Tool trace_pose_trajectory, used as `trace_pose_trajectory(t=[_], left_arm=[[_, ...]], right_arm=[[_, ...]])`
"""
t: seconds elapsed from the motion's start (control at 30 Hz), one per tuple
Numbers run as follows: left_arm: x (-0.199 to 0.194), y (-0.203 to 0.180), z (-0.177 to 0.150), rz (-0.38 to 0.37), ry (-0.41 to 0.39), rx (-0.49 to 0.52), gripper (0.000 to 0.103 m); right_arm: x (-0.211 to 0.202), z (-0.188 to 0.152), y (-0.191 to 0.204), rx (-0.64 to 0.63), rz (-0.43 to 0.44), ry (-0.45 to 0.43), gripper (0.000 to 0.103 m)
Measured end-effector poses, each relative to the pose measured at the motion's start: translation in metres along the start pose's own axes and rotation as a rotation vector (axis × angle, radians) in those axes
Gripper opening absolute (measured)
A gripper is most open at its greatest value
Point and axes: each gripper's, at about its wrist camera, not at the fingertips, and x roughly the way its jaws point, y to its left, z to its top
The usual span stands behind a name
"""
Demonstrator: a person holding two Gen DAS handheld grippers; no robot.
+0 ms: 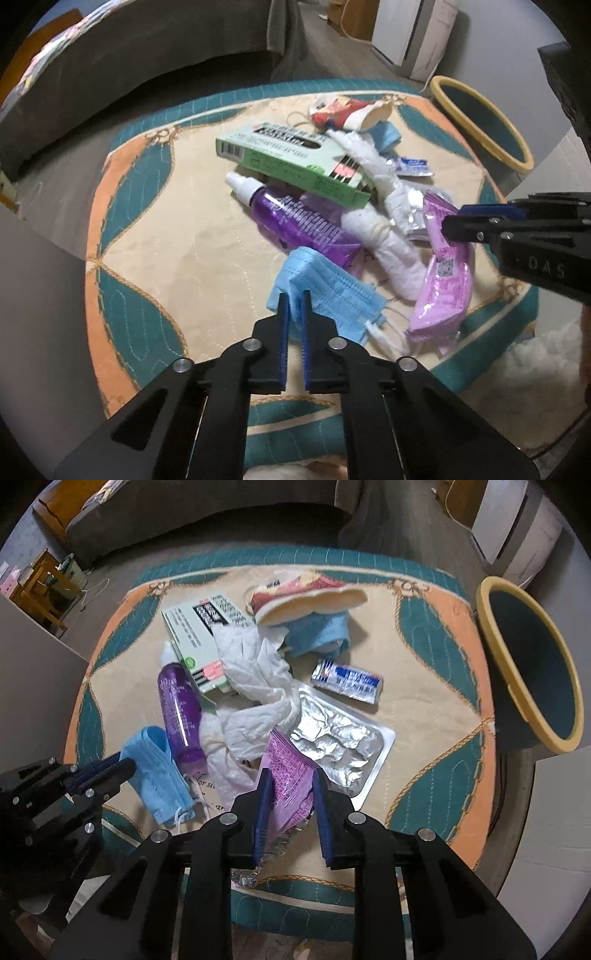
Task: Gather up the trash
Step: 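Grasp the pink packet with the right tool while the left tool grasps the blue mask, then drop the pink packet into the bin with the right tool while the left tool carries the mask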
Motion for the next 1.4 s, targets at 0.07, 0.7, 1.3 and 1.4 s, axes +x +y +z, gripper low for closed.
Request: trace_pose_trajectory(t=[0.07, 0.7, 1.3, 1.4], left_arm=[[-0.007, -0.003, -0.001, 0.001, -0.018, 0.006, 0.004], [-0.089, -0.011, 0.041, 0.053, -0.315, -0.062, 0.004], [-0.085, -0.029, 0.075, 0.020, -0.368, -0.079, 0.004], [-0.081, -0.033, 0.080, 0.017, -0.363, -0.081, 0.004]], right_arm=[[-0.007, 0.000, -0.001, -0.001, -0.003, -0.019, 0.022], [-0.097, 0.030, -0.039, -0.037, -0.150, -0.322, 0.022], [-0.138, 0.060, -0.084, 0.006, -0.176, -0.467, 0.022], [-0.138, 0.062, -0.087, -0.012, -0.187, -0.475, 0.022]])
